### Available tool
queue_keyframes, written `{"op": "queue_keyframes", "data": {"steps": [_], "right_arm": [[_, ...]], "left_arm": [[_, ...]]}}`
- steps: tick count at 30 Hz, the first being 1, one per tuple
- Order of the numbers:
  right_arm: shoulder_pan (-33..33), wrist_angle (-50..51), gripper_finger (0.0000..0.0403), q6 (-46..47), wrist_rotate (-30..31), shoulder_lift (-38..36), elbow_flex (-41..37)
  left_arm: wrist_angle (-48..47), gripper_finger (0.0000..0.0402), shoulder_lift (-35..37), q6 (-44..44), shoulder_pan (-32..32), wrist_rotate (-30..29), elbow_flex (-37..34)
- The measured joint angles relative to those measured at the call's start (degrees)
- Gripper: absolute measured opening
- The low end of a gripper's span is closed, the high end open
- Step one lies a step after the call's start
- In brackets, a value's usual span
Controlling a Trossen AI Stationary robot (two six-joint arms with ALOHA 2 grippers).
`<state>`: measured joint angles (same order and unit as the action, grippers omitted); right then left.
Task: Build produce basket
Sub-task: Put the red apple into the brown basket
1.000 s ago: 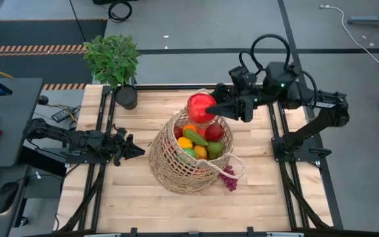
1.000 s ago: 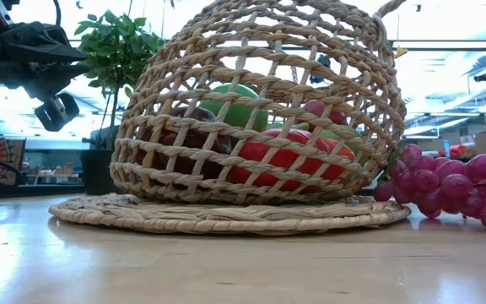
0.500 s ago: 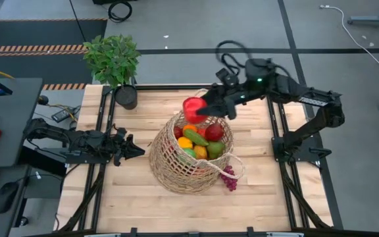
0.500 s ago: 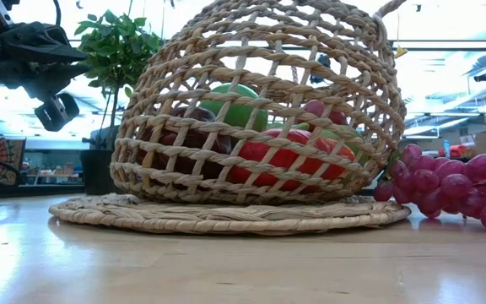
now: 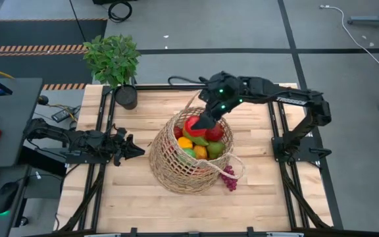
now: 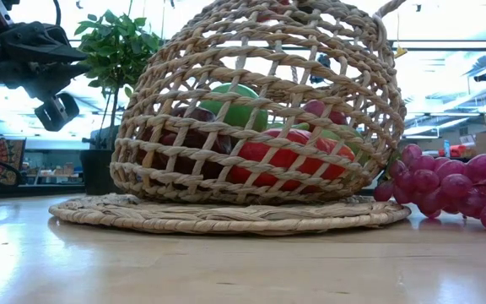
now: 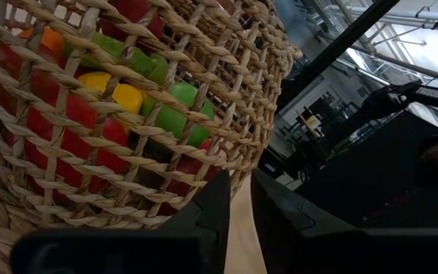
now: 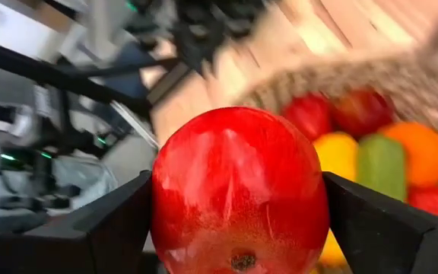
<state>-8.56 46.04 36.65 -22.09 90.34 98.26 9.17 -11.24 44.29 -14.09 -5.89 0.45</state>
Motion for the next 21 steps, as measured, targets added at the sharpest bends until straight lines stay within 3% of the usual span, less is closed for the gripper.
{"op": "queue_keyframes", "data": {"steps": [11, 14, 21], "right_arm": [[-0.66, 16.47, 0.0360, -4.04, 0.90, 4.42, 0.00], [-0.72, 17.71, 0.0360, -5.26, 3.08, 4.32, 0.00], [-1.41, 17.78, 0.0360, -4.84, 2.05, 4.16, 0.00]], "left_arm": [[0.00, 0.0058, 0.02, 0.02, -0.02, 0.00, -0.02], [0.00, 0.0060, 0.00, 0.02, -0.02, 0.00, -0.02], [0.00, 0.0061, 0.00, 0.00, 0.00, 0.00, -0.02]]}}
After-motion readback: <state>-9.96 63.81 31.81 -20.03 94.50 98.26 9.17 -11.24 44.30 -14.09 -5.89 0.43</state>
